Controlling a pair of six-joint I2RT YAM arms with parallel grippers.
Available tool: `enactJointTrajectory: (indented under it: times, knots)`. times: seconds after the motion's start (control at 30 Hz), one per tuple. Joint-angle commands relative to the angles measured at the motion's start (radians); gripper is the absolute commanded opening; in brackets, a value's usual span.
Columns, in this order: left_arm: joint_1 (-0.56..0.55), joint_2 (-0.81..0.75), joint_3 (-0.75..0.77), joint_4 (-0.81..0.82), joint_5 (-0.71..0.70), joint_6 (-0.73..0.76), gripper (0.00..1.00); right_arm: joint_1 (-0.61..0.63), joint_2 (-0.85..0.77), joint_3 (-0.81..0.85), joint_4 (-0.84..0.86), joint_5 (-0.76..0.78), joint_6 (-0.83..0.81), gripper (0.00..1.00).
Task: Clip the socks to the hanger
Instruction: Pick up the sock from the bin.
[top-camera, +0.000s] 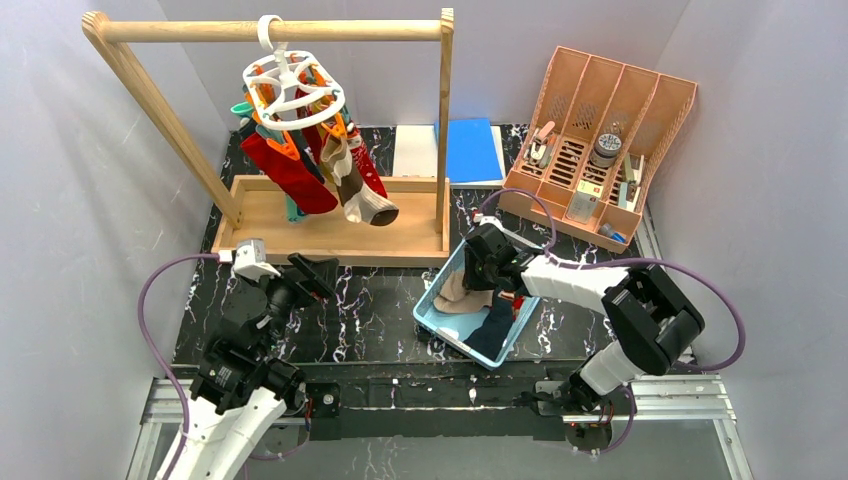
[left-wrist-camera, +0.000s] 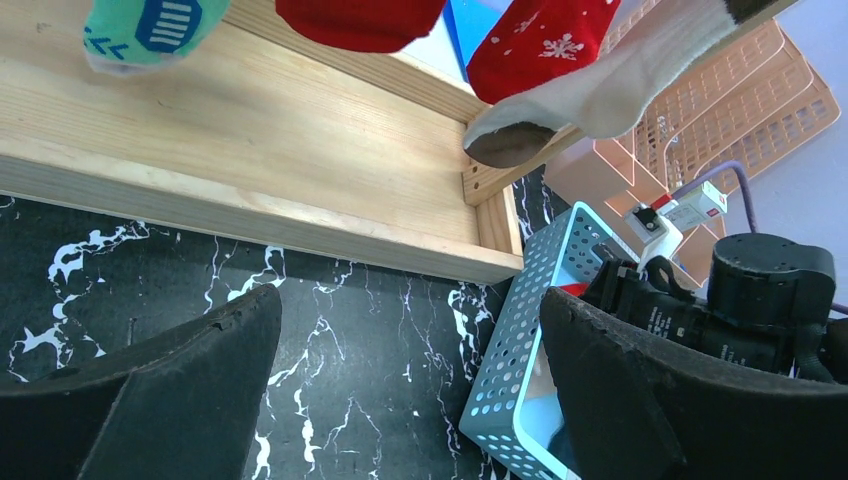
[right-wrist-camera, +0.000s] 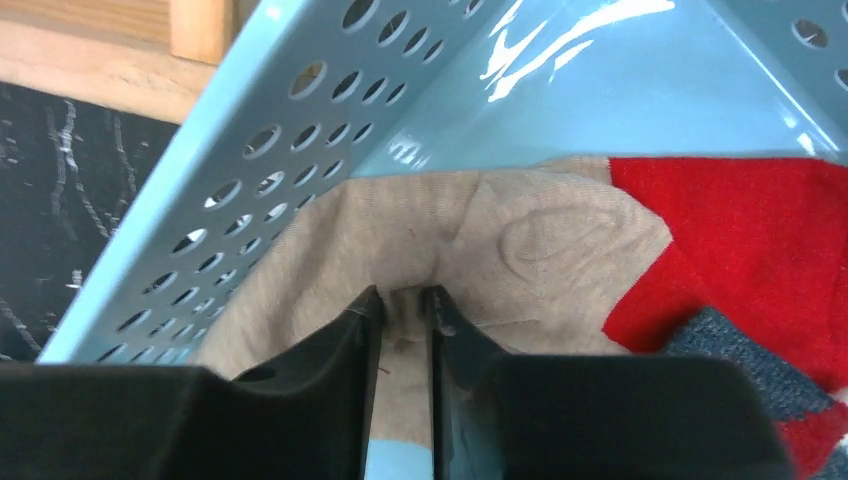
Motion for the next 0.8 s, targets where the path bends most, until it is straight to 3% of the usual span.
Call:
enactJointTrajectory:
  times: [0.0, 0.07, 0.1, 0.3, 0.7, 0.77]
  knots:
    - [-0.006, -0.008, -0.013, -0.003, -0.023, 0.014, 0.98, 0.019, 0.011, 0.021, -0.037, 0.095, 0.001, 0.17]
    - [-0.006, 0.002, -0.012, 0.0, -0.022, 0.016, 0.98, 0.019, -0.034, 0.01, -0.034, 0.11, 0.005, 0.03]
    - [-0.006, 0.007, -0.012, 0.001, -0.021, 0.016, 0.99, 0.019, -0.063, 0.009, -0.037, 0.127, 0.01, 0.01]
    - [-0.006, 0.031, -0.014, 0.006, -0.009, 0.015, 0.98, 0.005, -0.24, 0.031, -0.051, 0.199, 0.045, 0.01]
    - [-0.006, 0.033, -0.016, 0.011, -0.002, 0.011, 0.98, 0.004, -0.413, 0.01, -0.167, 0.122, -0.037, 0.01]
    - [-0.006, 0.04, -0.019, 0.015, 0.005, 0.012, 0.98, 0.004, -0.414, 0.024, -0.221, 0.11, -0.058, 0.33]
